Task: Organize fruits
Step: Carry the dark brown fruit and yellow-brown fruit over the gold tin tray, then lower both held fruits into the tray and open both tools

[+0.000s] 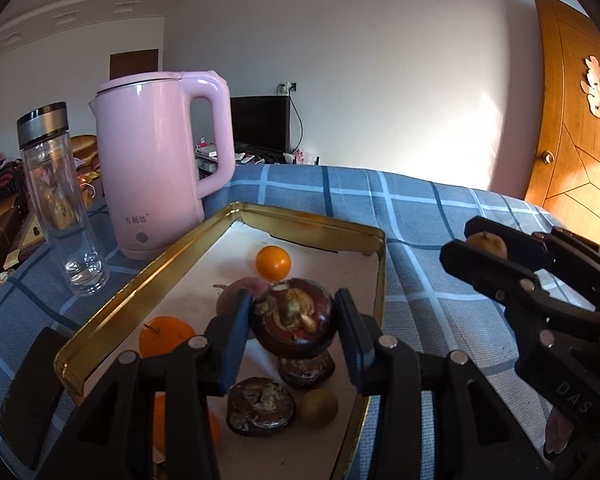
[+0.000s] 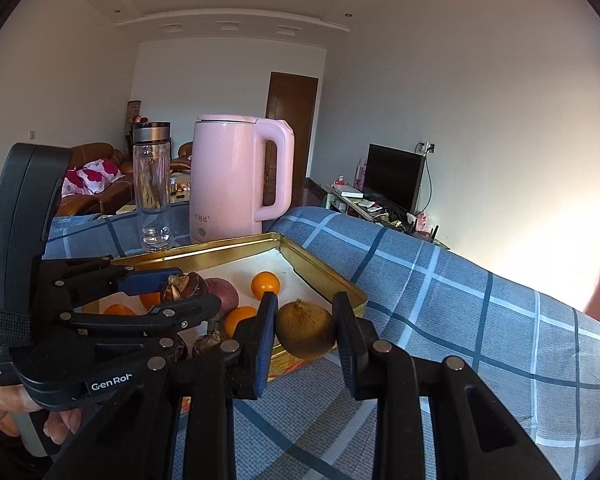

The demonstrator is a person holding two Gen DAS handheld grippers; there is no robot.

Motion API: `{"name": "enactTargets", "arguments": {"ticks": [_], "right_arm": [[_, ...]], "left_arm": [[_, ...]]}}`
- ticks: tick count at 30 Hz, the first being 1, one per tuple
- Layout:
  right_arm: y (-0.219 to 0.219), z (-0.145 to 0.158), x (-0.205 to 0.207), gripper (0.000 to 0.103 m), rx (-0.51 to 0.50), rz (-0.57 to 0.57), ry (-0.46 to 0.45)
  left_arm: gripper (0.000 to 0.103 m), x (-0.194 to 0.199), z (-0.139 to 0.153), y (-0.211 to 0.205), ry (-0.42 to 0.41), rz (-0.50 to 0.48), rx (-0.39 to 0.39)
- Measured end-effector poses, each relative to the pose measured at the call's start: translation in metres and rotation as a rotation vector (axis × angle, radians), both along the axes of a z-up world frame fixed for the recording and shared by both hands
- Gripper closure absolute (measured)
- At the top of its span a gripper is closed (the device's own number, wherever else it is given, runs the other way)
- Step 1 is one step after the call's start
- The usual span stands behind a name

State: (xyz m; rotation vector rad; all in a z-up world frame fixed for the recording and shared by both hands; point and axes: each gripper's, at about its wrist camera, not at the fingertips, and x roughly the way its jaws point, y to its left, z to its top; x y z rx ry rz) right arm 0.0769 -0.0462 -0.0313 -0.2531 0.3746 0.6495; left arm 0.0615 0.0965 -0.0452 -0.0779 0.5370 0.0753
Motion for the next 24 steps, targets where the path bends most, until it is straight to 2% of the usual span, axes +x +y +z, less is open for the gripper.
{"name": "enactTargets", "arguments": {"ticks": [24], "right_arm": [[0.067,-0.017,0.003,0.073,-0.044,0.127,0.057]], "left_arm": [[0.059,-0.008,-0.016,0.058,0.030,0.136,-0.007]]}}
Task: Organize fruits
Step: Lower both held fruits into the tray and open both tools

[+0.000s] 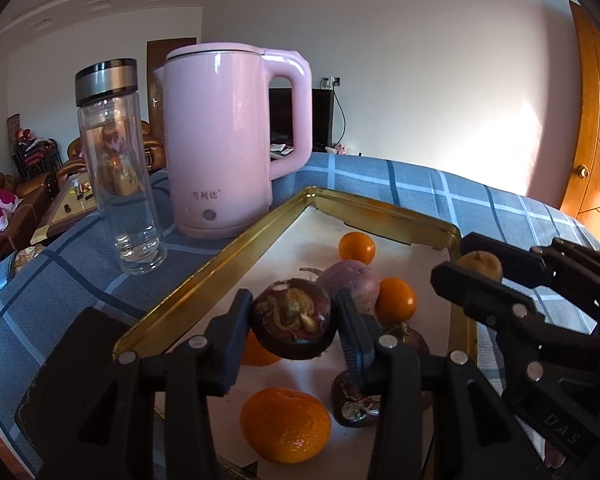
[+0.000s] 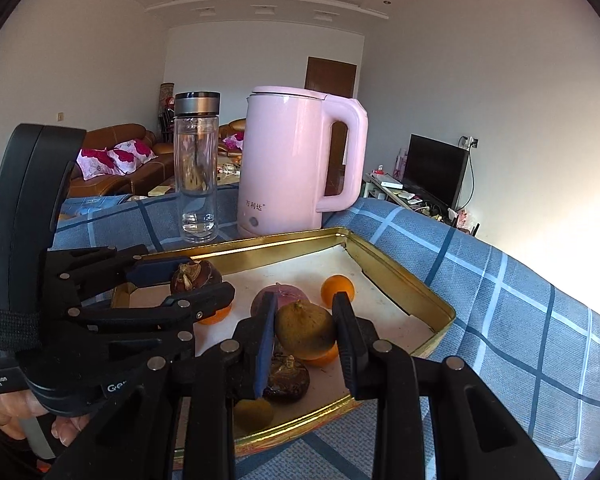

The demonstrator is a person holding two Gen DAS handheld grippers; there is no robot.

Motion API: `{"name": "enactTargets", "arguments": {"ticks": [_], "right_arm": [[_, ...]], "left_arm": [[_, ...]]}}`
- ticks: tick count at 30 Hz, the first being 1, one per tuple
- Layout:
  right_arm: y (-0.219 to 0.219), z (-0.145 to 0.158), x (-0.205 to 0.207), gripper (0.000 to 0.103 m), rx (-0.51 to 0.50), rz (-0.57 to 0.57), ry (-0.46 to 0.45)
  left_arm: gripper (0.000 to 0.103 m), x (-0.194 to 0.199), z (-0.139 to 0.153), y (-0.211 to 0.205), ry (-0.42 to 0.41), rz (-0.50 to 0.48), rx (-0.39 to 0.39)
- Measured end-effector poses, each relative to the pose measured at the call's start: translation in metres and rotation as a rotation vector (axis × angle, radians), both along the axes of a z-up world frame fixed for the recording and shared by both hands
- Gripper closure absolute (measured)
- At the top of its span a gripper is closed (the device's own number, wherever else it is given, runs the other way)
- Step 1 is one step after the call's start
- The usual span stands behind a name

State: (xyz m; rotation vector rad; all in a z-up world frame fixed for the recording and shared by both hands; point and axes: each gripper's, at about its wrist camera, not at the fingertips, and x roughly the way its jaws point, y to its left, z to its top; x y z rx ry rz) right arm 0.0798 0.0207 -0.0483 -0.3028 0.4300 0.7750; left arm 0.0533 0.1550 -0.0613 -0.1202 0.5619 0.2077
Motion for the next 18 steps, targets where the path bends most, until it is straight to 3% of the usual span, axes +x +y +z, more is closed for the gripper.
{"name": "enactTargets", "arguments": {"ticks": [18], "right_arm": [[0.026,-0.015,0.002,0.073,-0.059,0.037,0.044]], "left_arm": [[0.059,0.001,-0.009,0.016,0.044,0.020,-0.007]]}}
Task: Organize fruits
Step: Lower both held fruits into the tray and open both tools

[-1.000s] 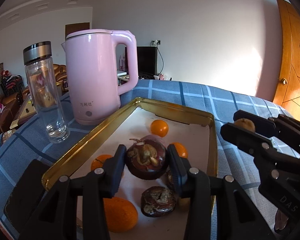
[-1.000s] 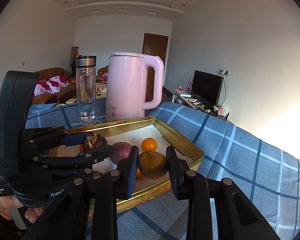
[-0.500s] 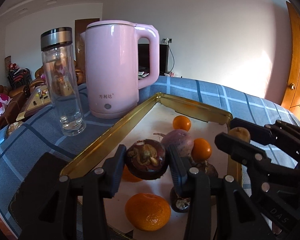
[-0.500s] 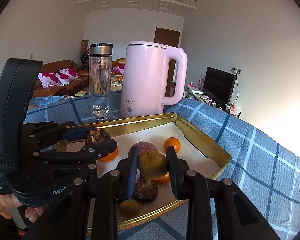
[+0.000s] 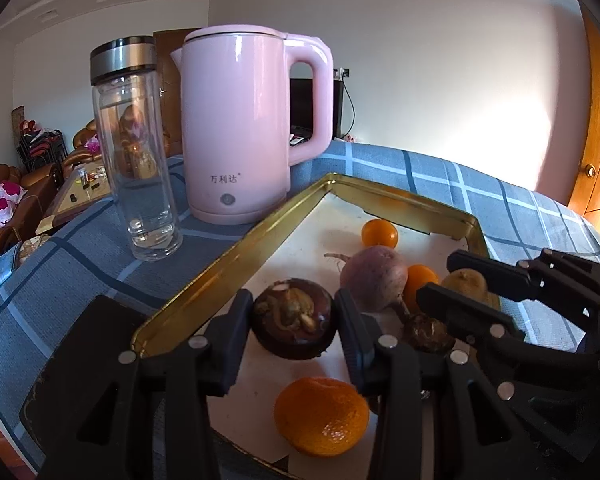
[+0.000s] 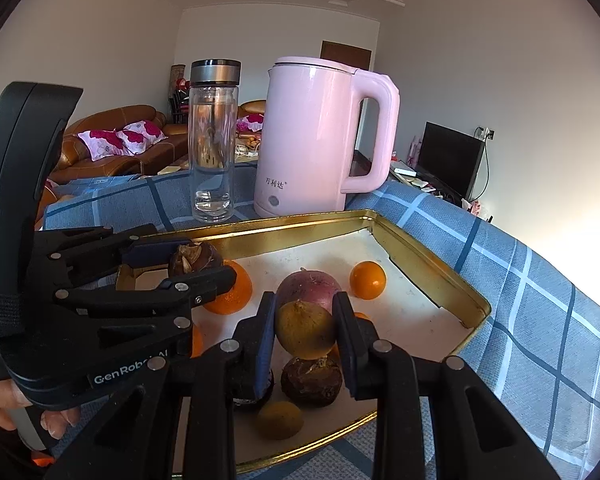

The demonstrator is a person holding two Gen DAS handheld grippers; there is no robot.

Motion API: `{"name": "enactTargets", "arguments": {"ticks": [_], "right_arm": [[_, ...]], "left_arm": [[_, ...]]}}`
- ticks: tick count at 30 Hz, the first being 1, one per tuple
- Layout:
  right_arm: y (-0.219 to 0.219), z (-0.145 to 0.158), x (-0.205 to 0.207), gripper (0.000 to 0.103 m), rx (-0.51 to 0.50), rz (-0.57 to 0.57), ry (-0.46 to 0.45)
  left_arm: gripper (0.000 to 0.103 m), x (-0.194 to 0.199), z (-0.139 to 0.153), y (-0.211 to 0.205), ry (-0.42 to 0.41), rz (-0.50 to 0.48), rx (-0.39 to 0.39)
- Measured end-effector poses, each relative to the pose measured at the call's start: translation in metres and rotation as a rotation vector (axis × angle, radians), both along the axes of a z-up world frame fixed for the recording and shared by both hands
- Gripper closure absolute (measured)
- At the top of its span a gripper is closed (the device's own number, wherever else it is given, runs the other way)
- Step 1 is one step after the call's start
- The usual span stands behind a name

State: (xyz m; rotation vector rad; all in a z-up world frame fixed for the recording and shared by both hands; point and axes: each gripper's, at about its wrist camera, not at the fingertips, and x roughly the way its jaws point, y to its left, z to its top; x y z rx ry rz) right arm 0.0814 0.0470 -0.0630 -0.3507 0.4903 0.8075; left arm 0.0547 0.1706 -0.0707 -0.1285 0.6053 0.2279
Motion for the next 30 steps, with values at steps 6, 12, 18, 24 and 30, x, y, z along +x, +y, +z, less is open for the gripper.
{"name": "enactTargets", "arguments": {"ticks": [6,12,18,24,30], "right_arm": [[0.006,-0.012,0.004,0.073,-0.049,0.007,0.041],[0.006,-0.018,0.007,0.066,-0.066,0.011,0.067],[0.001,-0.014,0.002,0.059,-0.059,0.000,0.054],[-0.020,0.000,-0.007,0.052,-0.035,-0.047,0.009],[-0.053,0.018,-0.017,0.039,0.028,-0.123,-0.033]], "left_arm": [[0.059,0.005,-0.006,0.003,0.051,-0.010,-0.022],[0.057,0.004,-0.008,0.004,0.066,0.001,-0.022],[0.041,-0.004,-0.001,0.006,0.032,0.014,-0.026],[0.031,-0.016,0.019,0.000,-0.033,0.012,-0.013],[0.026,-0.026,0.034,-0.012,-0.082,-0.008,0.000]]}}
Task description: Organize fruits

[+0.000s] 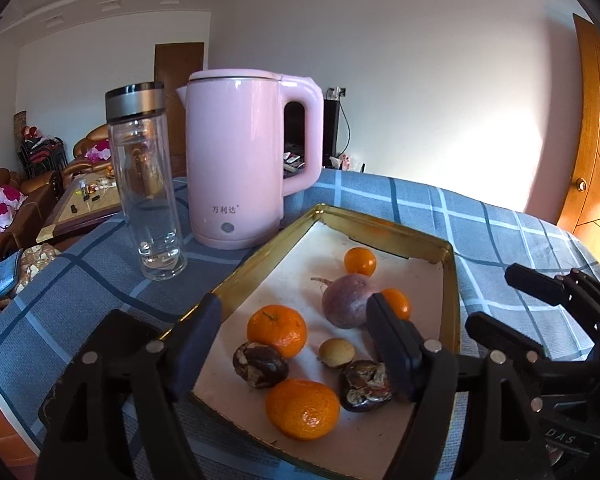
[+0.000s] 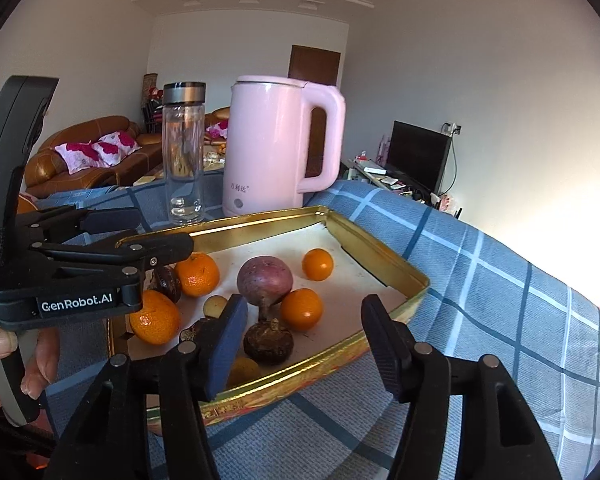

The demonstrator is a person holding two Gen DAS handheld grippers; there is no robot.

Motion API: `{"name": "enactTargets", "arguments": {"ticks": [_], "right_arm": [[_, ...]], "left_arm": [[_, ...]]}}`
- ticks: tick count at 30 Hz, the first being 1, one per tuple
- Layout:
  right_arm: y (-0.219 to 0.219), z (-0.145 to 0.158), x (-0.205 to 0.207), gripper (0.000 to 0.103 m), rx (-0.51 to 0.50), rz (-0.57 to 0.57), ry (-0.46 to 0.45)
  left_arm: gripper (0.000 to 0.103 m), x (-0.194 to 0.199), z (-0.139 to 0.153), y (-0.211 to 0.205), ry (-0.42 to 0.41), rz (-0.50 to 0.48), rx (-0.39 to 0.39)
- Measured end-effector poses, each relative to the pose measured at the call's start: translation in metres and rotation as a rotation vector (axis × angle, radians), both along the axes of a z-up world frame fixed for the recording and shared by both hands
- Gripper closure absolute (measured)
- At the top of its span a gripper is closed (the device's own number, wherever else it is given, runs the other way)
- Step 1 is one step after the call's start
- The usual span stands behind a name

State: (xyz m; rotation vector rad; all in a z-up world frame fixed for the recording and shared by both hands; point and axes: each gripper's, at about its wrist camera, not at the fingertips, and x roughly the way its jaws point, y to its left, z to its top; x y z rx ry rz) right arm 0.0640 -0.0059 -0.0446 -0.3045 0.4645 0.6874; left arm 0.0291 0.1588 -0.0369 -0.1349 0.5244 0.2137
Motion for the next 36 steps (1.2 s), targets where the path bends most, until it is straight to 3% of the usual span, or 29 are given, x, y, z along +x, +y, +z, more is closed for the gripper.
{"name": "enactTargets", "arguments": {"ticks": [3,8,20,36], "right_arm": [[-0.014,0.007,-0.004,0.034,0.022,-0.036,-0.022],[-0.034,0.017,-0.010,0.025,0.048,-0.089,-0.048],[-0.071,0.030,-0.023,0.023,0.114,-0.150,-0.083],[-0.090,0.032,-0.033,0.023,0.156,-0.169,-0.089]], "left_arm": [[0.022,-0.005,0.006,-0.008,-0.019,-0.014,0.015],[0.004,-0.013,0.017,-0.019,-0.055,-0.012,0.040],[0.003,-0.018,0.028,-0.041,-0.066,-0.031,0.072],[0.001,-0.020,0.028,-0.059,-0.065,-0.044,0.100]]}}
